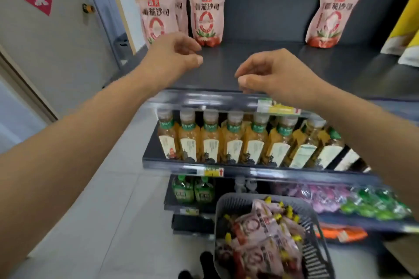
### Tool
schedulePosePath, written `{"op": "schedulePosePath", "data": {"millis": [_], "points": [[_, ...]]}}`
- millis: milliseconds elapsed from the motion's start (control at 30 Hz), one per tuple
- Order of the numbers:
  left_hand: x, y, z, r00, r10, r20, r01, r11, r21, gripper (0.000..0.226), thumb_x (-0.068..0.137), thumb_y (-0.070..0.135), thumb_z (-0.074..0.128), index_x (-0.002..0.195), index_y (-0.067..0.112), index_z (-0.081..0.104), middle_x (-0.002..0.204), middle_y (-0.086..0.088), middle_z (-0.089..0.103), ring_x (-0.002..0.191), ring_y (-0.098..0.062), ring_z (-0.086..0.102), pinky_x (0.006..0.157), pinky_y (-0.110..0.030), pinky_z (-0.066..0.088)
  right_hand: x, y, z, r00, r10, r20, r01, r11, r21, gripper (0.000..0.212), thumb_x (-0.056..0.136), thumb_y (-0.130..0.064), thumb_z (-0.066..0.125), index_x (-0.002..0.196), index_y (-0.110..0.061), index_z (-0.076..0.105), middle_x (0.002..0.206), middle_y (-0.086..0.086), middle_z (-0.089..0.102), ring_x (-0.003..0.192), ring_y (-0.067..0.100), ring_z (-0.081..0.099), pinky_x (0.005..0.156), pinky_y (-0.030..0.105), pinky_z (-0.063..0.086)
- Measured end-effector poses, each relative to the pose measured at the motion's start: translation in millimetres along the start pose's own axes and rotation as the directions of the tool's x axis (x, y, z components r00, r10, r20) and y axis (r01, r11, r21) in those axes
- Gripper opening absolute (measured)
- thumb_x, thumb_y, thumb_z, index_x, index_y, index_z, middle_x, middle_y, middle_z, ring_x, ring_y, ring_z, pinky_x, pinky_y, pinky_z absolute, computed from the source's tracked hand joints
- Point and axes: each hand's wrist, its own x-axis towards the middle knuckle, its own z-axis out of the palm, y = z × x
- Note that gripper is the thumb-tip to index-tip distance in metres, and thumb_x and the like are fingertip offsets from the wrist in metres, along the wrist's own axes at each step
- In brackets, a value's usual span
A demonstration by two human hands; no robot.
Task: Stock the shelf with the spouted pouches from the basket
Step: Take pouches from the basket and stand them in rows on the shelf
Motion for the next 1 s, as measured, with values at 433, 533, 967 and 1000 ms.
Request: {"op": "schedulePosePath", "data": {"millis": [433, 533, 967, 1000], "points": [[-174.1, -85.3, 233.4, 0.664, -0.43, 0.612, 0.344, 0.902, 0.26, 0.024, 0.084, 0.011, 0.065, 0.106, 0.0, 0.065, 0.083, -0.001, 0.058, 0.077, -0.011, 0.054, 0.06, -0.015, 0.042, -209.4, 189.6, 62.3, 0.768, 0.526, 0.364, -0.464, 0.85, -0.248, 0.007, 0.085, -0.015, 0.061, 0.085, -0.016, 0.068, 0.081, 0.001, 0.064, 0.078, 0.015, 0.059, 0.069, 0.024, 0.044], [-184.3, -107.9, 260.0, 0.613, -0.492, 0.618, 0.365, 0.87, 0.331, 0.009, 0.083, 0.006, 0.063, 0.091, 0.003, 0.066, 0.075, -0.005, 0.055, 0.065, -0.009, 0.049, 0.065, -0.023, 0.041, -227.5, 220.6, 76.4, 0.724, 0.595, 0.349, -0.535, 0.804, -0.26, 0.014, 0.087, -0.011, 0.059, 0.094, -0.007, 0.071, 0.088, 0.003, 0.062, 0.079, 0.014, 0.059, 0.066, 0.017, 0.042], [-197.9, -237.0, 361.8, 0.468, -0.621, 0.629, 0.317, 0.782, 0.536, 0.007, 0.088, 0.007, 0.052, 0.084, 0.005, 0.057, 0.088, -0.011, 0.059, 0.083, -0.025, 0.061, 0.071, -0.027, 0.046, -278.9, 352.1, 173.1, 0.463, 0.867, 0.186, -0.745, 0.494, -0.449, 0.02, 0.09, -0.017, 0.052, 0.099, -0.001, 0.061, 0.1, 0.014, 0.063, 0.106, 0.03, 0.06, 0.075, 0.029, 0.044], [-199.0, -246.2, 367.8, 0.481, -0.612, 0.628, 0.301, 0.788, 0.537, 0.008, 0.088, 0.008, 0.053, 0.091, 0.001, 0.058, 0.095, -0.013, 0.059, 0.095, -0.03, 0.061, 0.075, -0.03, 0.045, -283.1, 360.2, 178.6, 0.443, 0.884, 0.149, -0.771, 0.46, -0.439, 0.018, 0.089, -0.015, 0.052, 0.098, -0.002, 0.059, 0.092, 0.013, 0.062, 0.103, 0.031, 0.061, 0.072, 0.029, 0.043]]}}
